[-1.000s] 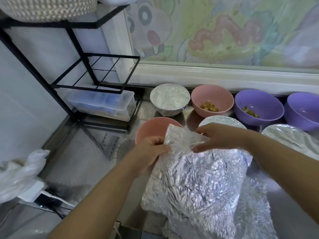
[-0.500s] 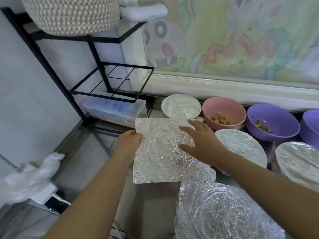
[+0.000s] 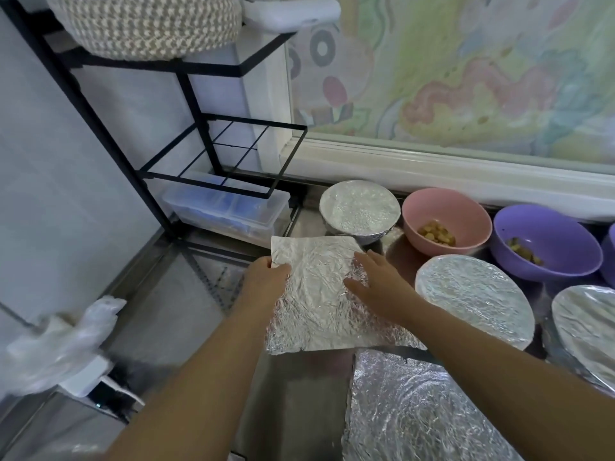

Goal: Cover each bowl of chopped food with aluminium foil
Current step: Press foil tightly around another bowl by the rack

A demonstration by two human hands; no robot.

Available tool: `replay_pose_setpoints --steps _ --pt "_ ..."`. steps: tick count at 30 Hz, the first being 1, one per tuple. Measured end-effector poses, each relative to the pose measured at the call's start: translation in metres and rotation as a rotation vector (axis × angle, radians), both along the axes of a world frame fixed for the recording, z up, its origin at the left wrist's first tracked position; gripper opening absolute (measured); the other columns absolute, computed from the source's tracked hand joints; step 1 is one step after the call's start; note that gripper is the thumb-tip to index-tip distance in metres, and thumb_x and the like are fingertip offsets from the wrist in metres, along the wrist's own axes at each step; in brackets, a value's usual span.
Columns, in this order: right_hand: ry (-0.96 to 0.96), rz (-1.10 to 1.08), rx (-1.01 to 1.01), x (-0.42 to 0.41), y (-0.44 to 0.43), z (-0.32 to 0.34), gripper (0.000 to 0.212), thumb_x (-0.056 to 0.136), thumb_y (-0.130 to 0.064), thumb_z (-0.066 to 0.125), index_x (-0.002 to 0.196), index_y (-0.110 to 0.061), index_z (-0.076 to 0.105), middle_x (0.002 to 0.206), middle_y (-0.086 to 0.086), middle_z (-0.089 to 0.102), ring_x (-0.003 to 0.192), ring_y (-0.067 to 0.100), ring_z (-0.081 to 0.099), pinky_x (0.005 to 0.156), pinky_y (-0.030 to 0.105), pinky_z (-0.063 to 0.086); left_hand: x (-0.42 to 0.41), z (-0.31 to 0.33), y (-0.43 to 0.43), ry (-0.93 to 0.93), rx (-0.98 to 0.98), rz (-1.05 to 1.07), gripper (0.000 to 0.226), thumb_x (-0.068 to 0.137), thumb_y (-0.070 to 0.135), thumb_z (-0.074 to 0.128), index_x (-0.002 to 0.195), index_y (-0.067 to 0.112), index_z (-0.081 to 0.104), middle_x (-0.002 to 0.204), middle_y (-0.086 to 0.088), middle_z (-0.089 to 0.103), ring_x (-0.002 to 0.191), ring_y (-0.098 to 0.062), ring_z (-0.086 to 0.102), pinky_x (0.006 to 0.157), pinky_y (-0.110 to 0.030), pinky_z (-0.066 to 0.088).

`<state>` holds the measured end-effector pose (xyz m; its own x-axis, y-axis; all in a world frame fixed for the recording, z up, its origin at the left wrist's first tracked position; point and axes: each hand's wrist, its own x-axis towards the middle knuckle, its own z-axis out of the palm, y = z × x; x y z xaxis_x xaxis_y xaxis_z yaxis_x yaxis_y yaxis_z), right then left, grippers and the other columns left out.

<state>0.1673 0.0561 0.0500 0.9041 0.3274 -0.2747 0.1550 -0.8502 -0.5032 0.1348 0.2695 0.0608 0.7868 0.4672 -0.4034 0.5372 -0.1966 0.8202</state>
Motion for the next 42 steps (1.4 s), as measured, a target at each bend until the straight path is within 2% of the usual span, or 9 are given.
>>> replay_pose_setpoints --steps 4,8,11,14,17,21,28,35,42 --pt "0.015 0.016 0.043 -0.006 0.002 -0.002 0.07 0.101 -0.046 0.055 0.16 -0.02 0.027 0.168 0.007 0.018 0.15 0.025 0.029 0.12 0.043 0.029 -0.009 -0.007 0.004 -0.016 0.034 -0.015 0.016 0.091 0.017 0.063 0.105 0.009 0.065 0.093 -0.008 0.07 0.066 -0.014 0.057 0.055 -0.024 0.04" --pt "-0.018 0.053 0.041 -0.018 0.005 -0.002 0.073 0.101 -0.049 0.053 0.161 -0.021 0.023 0.169 0.008 0.012 0.155 0.026 0.015 0.123 0.043 0.019 -0.02 -0.013 0.013 -0.03 0.065 0.01 0.029 0.092 0.017 0.063 0.12 0.008 0.062 0.104 -0.003 0.069 0.075 -0.01 0.061 0.059 -0.022 0.042" --pt "-0.166 0.124 -0.059 -0.027 0.004 0.003 0.079 0.098 -0.065 0.041 0.162 -0.027 0.013 0.17 0.005 -0.002 0.157 0.028 -0.002 0.127 0.049 0.007 -0.026 -0.009 0.014 -0.111 0.295 -0.017 0.053 0.094 0.02 0.062 0.144 0.013 0.044 0.137 -0.005 0.051 0.099 -0.012 0.054 0.086 -0.026 0.042" --pt "-0.283 0.336 -0.172 -0.032 0.008 0.005 0.097 0.085 -0.087 0.009 0.163 -0.029 0.005 0.168 0.002 -0.013 0.155 0.025 -0.016 0.125 0.048 -0.007 -0.032 0.001 0.003 -0.4 0.621 -0.3 0.051 0.099 0.033 0.055 0.145 0.018 0.041 0.149 -0.001 0.041 0.131 -0.016 0.043 0.11 -0.035 0.037" --pt "-0.33 0.502 -0.291 -0.03 0.012 -0.003 0.116 0.073 -0.097 -0.004 0.163 -0.023 -0.003 0.168 0.005 -0.016 0.154 0.027 -0.022 0.125 0.052 -0.008 -0.034 -0.006 -0.007 -0.396 0.782 -0.769 0.062 0.102 0.055 0.033 0.155 0.023 0.029 0.164 0.005 0.021 0.153 -0.011 0.005 0.125 -0.042 0.009" --pt "-0.323 0.579 -0.375 -0.02 0.01 -0.01 0.129 0.066 -0.103 0.005 0.161 -0.017 -0.011 0.167 0.01 -0.02 0.152 0.03 -0.025 0.125 0.051 -0.006 -0.035 -0.028 -0.004 -0.204 0.937 -1.045 0.103 0.086 0.084 0.021 0.16 0.016 -0.003 0.166 0.001 -0.016 0.15 -0.012 -0.025 0.124 -0.043 -0.006" --pt "-0.307 0.585 -0.414 -0.014 0.007 -0.017 0.135 0.066 -0.105 0.025 0.159 -0.016 -0.017 0.162 0.016 -0.031 0.147 0.031 -0.037 0.124 0.048 -0.015 -0.03 -0.033 0.0 -0.114 1.028 -1.147 0.137 0.056 0.101 0.003 0.157 0.01 -0.015 0.161 -0.012 -0.03 0.146 -0.022 -0.035 0.124 -0.047 -0.006" --pt "-0.191 0.646 -0.39 -0.012 0.003 -0.003 0.148 0.056 -0.105 0.043 0.154 -0.023 -0.031 0.157 0.013 -0.042 0.14 0.026 -0.048 0.12 0.047 -0.021 -0.032 -0.017 -0.002 -0.05 0.986 -1.231 0.147 0.059 0.097 0.049 0.154 0.014 -0.025 0.155 -0.012 -0.041 0.139 -0.022 -0.046 0.121 -0.045 -0.017" --pt "-0.174 0.739 -0.421 -0.012 -0.001 0.004 0.144 0.056 -0.104 0.045 0.151 -0.033 -0.036 0.154 0.008 -0.048 0.137 0.025 -0.051 0.118 0.059 -0.021 -0.03 -0.014 -0.004 0.04 0.969 -1.286 0.151 0.053 0.1 0.052 0.155 0.017 -0.021 0.15 -0.015 -0.046 0.134 -0.028 -0.051 0.12 -0.056 -0.012"
